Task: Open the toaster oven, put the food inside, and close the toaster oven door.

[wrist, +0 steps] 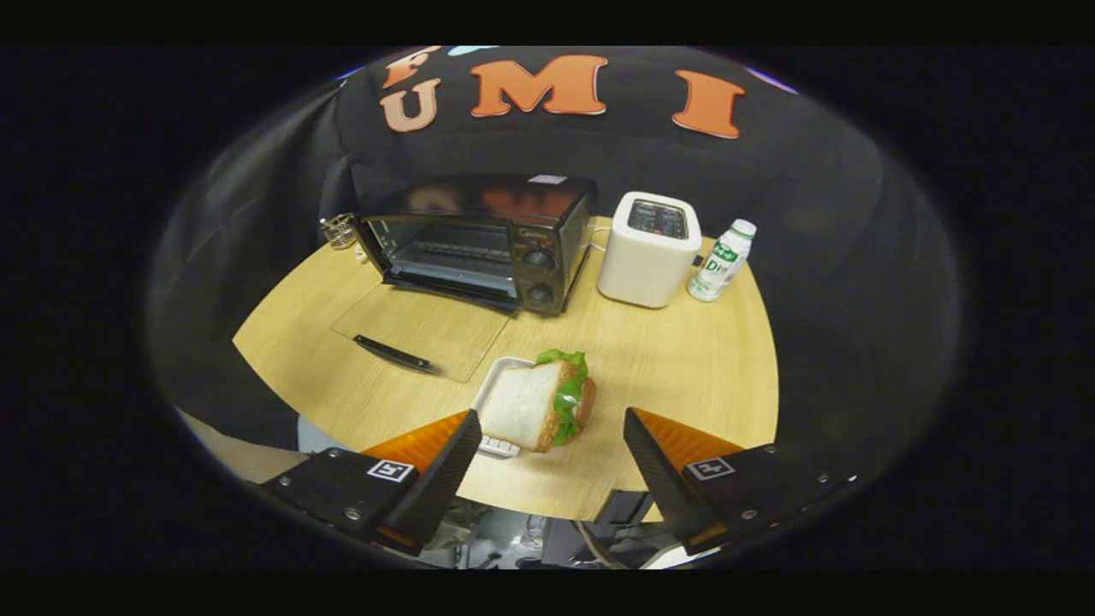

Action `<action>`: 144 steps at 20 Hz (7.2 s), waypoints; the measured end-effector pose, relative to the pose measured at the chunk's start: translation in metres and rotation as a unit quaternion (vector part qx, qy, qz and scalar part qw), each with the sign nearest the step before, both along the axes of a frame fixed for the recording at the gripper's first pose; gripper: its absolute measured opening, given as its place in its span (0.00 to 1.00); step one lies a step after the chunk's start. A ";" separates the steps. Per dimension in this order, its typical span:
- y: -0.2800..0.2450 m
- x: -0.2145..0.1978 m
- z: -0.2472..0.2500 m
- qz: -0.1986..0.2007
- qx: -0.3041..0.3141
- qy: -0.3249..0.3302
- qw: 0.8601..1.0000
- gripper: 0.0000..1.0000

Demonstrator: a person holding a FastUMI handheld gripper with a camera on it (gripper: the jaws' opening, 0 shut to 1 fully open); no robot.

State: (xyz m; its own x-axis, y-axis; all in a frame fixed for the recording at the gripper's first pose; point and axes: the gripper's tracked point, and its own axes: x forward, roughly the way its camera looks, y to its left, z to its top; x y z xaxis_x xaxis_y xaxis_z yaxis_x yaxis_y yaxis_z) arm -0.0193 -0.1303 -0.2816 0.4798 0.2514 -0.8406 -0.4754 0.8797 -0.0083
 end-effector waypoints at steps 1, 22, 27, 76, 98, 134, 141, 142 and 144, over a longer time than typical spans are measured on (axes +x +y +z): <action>-0.003 0.006 -0.008 -0.005 0.010 0.015 1.000 0.99; 0.010 0.028 -0.076 -0.088 0.157 0.221 0.959 0.47; 0.012 0.025 -0.066 -0.099 0.157 0.202 0.962 0.32; 0.266 0.182 -0.078 -0.470 0.527 0.027 0.707 0.30; 0.261 0.080 -0.055 -0.396 0.414 0.041 0.819 0.93; 0.247 -0.027 -0.170 -0.164 -0.005 -0.034 0.986 0.99; 0.248 -0.017 -0.130 -0.163 0.005 -0.053 0.985 1.00; 0.248 -0.013 -0.122 -0.164 0.008 -0.059 0.985 1.00; 0.246 -0.004 -0.106 -0.170 0.012 -0.071 0.983 1.00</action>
State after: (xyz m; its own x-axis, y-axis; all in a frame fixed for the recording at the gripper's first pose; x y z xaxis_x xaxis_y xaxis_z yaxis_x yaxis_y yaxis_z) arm -0.0230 0.1155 -0.3874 0.6515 0.0756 -0.7549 -0.1496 0.9883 -0.0301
